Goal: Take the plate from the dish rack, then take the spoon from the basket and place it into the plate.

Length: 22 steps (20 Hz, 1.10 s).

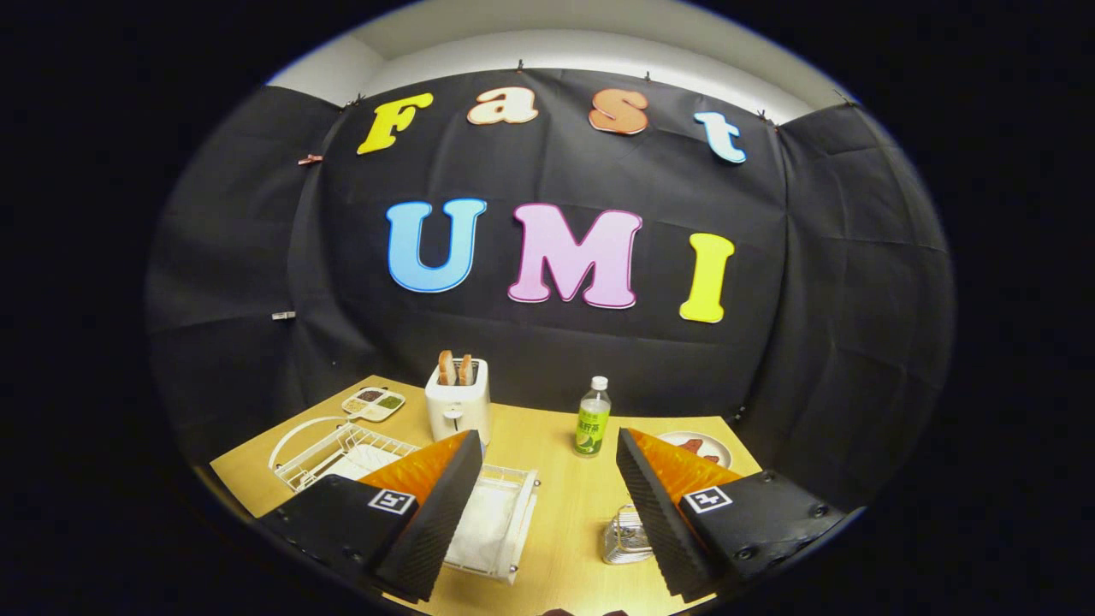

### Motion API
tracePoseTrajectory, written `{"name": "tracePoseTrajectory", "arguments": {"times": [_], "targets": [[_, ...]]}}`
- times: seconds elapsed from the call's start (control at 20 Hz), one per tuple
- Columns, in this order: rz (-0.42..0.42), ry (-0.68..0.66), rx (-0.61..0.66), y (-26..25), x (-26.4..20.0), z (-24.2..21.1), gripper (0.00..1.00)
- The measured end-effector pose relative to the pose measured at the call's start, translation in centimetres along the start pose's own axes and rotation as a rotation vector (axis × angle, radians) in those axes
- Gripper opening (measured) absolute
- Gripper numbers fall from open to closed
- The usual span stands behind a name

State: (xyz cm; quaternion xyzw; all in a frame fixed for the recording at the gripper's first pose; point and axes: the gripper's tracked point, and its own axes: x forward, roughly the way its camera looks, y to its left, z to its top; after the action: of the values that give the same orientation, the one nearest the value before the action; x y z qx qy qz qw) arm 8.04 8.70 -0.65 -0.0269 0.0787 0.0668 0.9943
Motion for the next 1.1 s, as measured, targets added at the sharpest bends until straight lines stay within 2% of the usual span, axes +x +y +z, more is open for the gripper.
{"name": "tracePoseTrajectory", "arguments": {"times": [0.2, 0.4, 0.45, 0.55, 0.6, 0.65, 0.7, 0.8, 0.85, 0.9, 1.1], "targets": [[0.031, 0.147, -0.050, 3.8, 4.9, -2.4, 0.98], [0.069, 0.317, -0.108, 6.8, 8.2, -7.1, 0.95], [0.060, 0.360, -0.120, 6.7, 8.8, -8.4, 0.92], [0.053, 0.419, -0.112, 6.9, 9.7, -10.2, 0.79], [0.056, 0.443, -0.097, 7.1, 10.1, -10.9, 0.78], [0.053, 0.469, -0.087, 7.2, 10.2, -11.7, 0.70], [0.051, 0.497, -0.079, 7.3, 10.2, -12.4, 0.70], [0.050, 0.545, -0.053, 7.6, 10.3, -13.7, 0.60], [0.054, 0.568, -0.033, 8.0, 10.3, -14.2, 0.49], [0.043, 0.590, -0.017, 8.0, 10.1, -14.6, 0.52], [-0.010, 0.676, 0.124, 8.1, 10.6, -15.8, 0.42]]}}
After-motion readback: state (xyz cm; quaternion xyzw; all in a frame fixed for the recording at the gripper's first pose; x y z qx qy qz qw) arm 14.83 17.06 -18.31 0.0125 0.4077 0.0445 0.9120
